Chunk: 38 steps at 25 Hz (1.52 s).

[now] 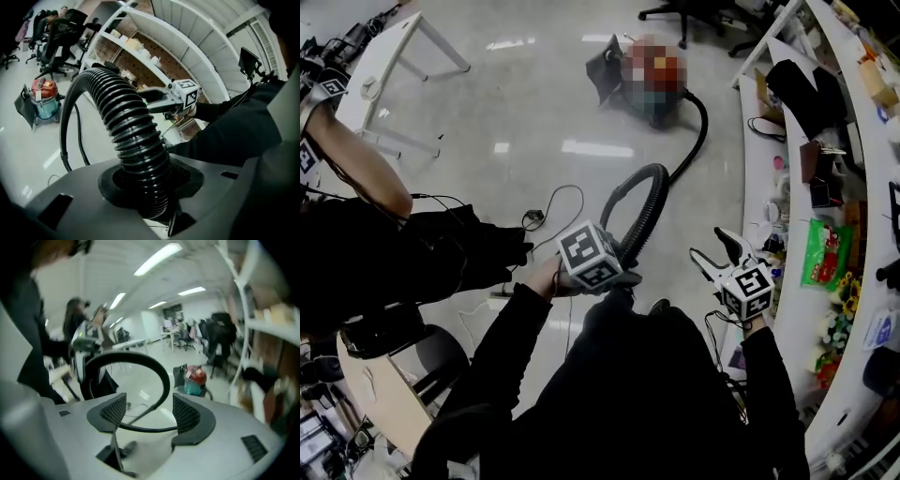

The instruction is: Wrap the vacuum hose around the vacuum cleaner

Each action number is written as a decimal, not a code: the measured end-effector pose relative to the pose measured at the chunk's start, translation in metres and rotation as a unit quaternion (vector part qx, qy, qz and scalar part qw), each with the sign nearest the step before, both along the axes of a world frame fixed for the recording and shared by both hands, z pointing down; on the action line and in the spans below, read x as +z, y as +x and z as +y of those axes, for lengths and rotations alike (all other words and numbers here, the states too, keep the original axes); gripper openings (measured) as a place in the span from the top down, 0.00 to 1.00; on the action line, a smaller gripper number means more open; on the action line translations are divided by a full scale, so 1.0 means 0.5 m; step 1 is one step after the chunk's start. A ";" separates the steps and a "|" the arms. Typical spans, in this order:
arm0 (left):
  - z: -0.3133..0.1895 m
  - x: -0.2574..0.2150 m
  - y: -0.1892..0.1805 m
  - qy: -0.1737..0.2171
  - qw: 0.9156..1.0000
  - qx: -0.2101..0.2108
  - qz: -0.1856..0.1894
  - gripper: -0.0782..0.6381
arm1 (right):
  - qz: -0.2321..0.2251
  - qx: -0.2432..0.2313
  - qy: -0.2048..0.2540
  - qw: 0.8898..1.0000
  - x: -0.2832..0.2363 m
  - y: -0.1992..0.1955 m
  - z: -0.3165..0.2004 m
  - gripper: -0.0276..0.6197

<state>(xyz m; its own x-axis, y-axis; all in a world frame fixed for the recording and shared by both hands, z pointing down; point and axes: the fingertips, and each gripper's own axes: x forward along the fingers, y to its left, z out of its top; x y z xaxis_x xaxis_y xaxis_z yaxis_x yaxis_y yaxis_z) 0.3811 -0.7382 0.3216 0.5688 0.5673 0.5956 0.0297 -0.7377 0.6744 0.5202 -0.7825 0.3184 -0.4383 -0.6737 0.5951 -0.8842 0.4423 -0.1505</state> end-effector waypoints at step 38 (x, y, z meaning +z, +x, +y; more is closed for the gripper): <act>-0.484 0.253 0.124 0.379 0.814 -0.426 -0.113 0.61 | 0.001 0.047 0.050 0.998 0.072 0.320 -0.473 0.63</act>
<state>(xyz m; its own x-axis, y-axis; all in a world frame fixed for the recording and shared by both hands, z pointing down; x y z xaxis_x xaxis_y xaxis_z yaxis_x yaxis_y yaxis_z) 0.4430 -0.9802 0.4483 0.3916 -0.5546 0.7343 -0.7721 -0.6321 -0.0656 0.6800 -1.0192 0.3546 -0.3692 -0.7681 0.5231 -0.9227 0.3703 -0.1075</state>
